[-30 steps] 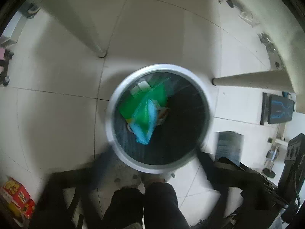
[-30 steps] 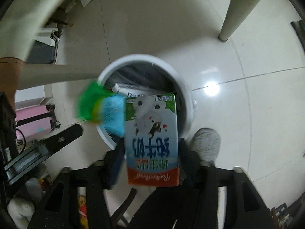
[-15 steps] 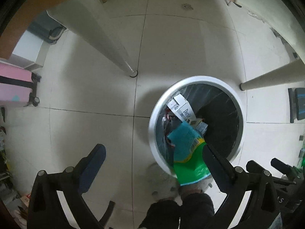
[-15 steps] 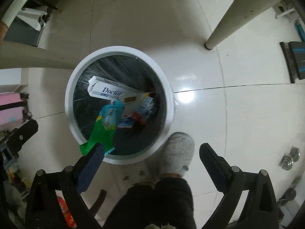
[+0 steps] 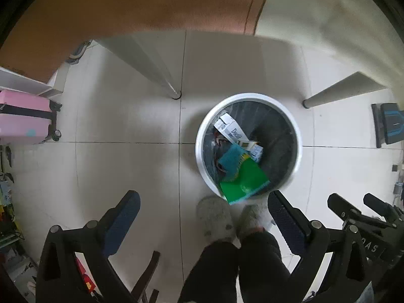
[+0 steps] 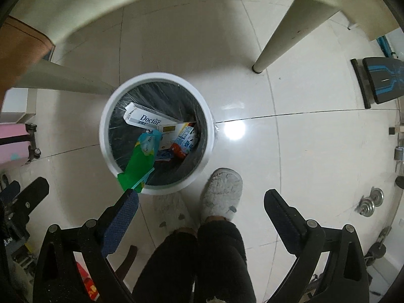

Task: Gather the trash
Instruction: 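Carry the rice bag and milk carton to the bin and release both, then move both tools back over the table toward the remaining items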

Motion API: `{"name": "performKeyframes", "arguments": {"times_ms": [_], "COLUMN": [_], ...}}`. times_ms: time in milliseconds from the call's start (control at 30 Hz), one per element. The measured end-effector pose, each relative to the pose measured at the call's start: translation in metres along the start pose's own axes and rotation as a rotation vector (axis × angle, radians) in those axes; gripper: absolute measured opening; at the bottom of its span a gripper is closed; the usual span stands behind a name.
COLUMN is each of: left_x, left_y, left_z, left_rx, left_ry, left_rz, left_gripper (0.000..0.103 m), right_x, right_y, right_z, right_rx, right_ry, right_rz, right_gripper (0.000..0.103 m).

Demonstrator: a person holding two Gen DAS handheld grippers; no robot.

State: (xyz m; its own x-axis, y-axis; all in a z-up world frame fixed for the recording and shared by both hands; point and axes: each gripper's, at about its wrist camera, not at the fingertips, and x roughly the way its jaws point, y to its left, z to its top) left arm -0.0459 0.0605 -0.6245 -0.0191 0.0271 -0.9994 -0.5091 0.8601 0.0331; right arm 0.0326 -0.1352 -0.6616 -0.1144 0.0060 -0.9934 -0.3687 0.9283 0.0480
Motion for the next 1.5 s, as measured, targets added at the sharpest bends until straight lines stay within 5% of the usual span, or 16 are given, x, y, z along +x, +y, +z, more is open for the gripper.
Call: {"name": "performKeyframes", "arguments": {"times_ms": [500,833,1000,1133,1500], "left_x": [-0.164,-0.295,-0.339,-0.352,-0.311], "left_y": [0.012,0.015,0.005,-0.015,-0.123], "left_z": [-0.030,-0.002,0.054,0.117,0.285], "left_rx": [0.025,-0.009,-0.023,-0.018,-0.055], "left_ry": [-0.059,-0.254,-0.372,-0.389,-0.229], "left_rz": [-0.025,0.051,0.066,0.050,0.085], "left_gripper": [0.103,0.103,0.103,0.103,0.103], "right_x": [-0.194,-0.330,-0.390,-0.420,-0.398], "right_y": [0.008,0.015,-0.010,-0.048,-0.139], "right_z": [-0.043,-0.037,0.017,0.079,0.333], "right_rx": [0.000,-0.006,0.049,0.119,0.206], "right_ry": [-0.087,-0.172,-0.246,-0.281,-0.262], "right_rz": [0.031,0.155,0.198,0.189,0.113], "right_gripper": [0.101,0.101,0.101,0.101,0.101]}}
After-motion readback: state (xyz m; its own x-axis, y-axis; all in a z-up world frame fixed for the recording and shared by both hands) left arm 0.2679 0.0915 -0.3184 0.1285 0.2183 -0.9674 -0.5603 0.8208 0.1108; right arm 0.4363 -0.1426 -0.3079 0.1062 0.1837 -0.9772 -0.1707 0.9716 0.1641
